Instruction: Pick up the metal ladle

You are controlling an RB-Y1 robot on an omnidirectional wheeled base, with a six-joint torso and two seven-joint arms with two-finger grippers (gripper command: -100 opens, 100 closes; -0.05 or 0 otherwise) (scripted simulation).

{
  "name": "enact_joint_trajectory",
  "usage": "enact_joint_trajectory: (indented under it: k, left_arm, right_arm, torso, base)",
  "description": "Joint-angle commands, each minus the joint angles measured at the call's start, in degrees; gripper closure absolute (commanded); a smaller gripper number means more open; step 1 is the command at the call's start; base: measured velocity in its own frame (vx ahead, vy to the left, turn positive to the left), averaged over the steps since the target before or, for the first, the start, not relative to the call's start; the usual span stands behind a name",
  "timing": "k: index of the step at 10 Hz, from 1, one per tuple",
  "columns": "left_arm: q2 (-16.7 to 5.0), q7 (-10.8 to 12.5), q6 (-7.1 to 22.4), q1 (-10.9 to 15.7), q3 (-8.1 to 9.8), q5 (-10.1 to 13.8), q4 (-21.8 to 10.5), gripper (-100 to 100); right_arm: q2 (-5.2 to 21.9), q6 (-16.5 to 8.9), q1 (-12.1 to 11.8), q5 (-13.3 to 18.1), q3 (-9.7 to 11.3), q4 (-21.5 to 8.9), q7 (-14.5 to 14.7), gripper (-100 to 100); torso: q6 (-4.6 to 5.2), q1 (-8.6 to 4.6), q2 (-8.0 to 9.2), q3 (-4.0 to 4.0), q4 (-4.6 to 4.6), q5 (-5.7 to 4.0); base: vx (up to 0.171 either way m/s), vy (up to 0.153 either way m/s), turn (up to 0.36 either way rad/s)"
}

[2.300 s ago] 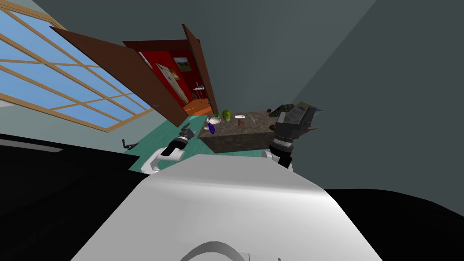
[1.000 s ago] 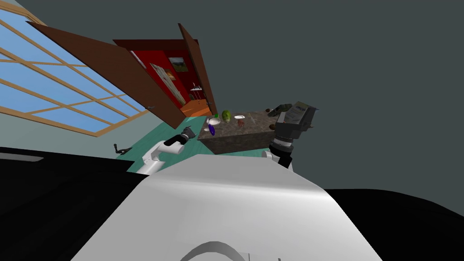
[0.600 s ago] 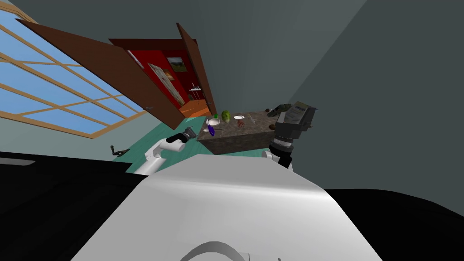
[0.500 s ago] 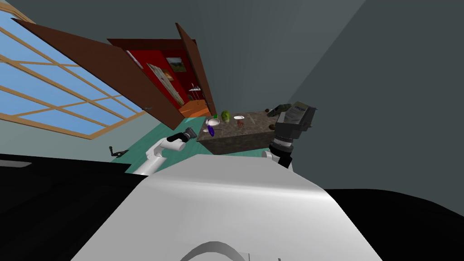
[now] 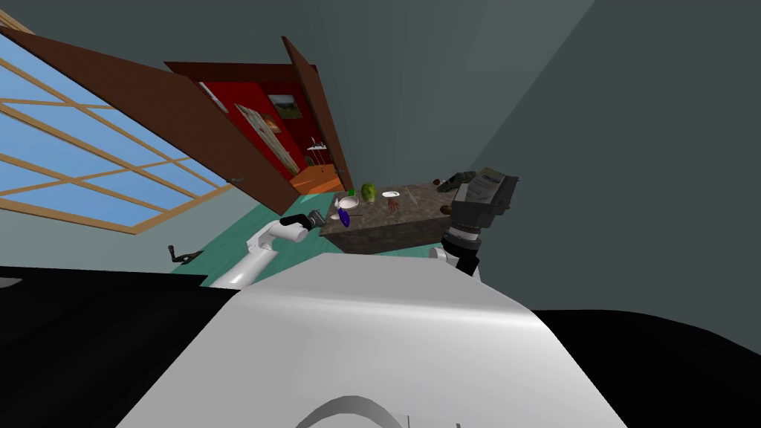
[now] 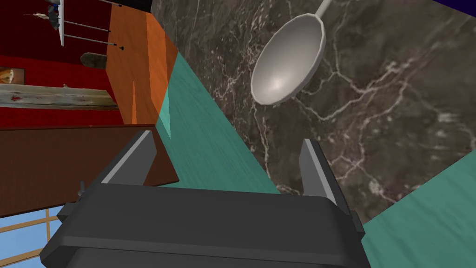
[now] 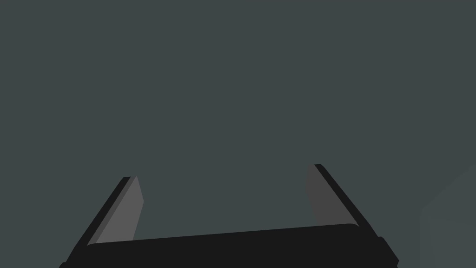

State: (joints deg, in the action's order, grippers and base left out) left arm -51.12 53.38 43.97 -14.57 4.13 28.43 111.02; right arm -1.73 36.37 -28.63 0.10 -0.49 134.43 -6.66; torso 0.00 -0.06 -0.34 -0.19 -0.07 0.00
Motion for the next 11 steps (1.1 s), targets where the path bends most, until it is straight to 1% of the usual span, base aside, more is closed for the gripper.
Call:
enact_joint_trajectory:
  k: [1,4,5,7,8,9,10,11]
  left_arm:
    - [0.13,1.51,2.58,2.52,-2.08,1.61,-1.61,-100]
    - [0.27,3.45,5.99,5.69,-5.02,4.53,-3.45,-100]
    - [0.58,4.23,7.53,6.98,-6.72,5.88,-4.50,-100]
    - [1.09,4.68,8.73,7.27,-8.48,6.82,-5.67,-100]
    - [1.08,4.62,8.37,7.34,-7.95,6.25,-5.27,-100]
    - [1.14,4.62,8.44,7.43,-8.13,6.30,-5.47,0]
    - [2.37,3.52,7.26,7.65,-8.22,5.82,-7.34,-100]
    - [3.11,2.86,6.55,7.79,-8.29,5.53,-8.47,-100]
  right_arm:
    - [0.00,0.00,0.00,0.00,0.00,0.00,0.00,0]
    - [0.00,0.00,0.00,0.00,0.00,0.00,0.00,0]
    - [0.00,0.00,0.00,0.00,0.00,0.00,0.00,0]
    - [0.00,0.00,0.00,0.00,0.00,0.00,0.00,0]
    - [0.00,0.00,0.00,0.00,0.00,0.00,0.00,0]
    - [0.00,0.00,0.00,0.00,0.00,0.00,0.00,0]
    - [0.00,0.00,0.01,0.00,0.00,0.00,0.00,0]
    - [0.00,0.00,0.01,0.00,0.00,0.00,0.00,0]
  torso:
    - [0.00,0.00,0.00,0.00,0.00,0.00]
    - [-0.01,-0.06,0.02,0.01,0.00,-0.01]
    - [-0.01,-0.03,0.03,0.02,0.00,-0.01]
    - [-0.02,-0.05,0.02,0.00,0.00,-0.01]
    - [-0.02,-0.06,0.07,0.03,0.01,-0.01]
    - [-0.03,-0.03,0.18,0.10,0.04,-0.01]
    - [-0.03,0.00,0.26,0.15,0.06,-0.01]
    - [-0.02,0.02,0.24,0.14,0.05,0.00]
  base:
    - [0.073,-0.004,-0.030]
    - [0.066,-0.015,-0.030]
    - [0.079,-0.009,-0.034]
    - [0.063,-0.020,-0.014]
    - [0.021,-0.010,-0.001]
    - [0.005,-0.002,0.000]
    - [0.019,0.001,-0.040]
    - [0.043,0.005,-0.039]
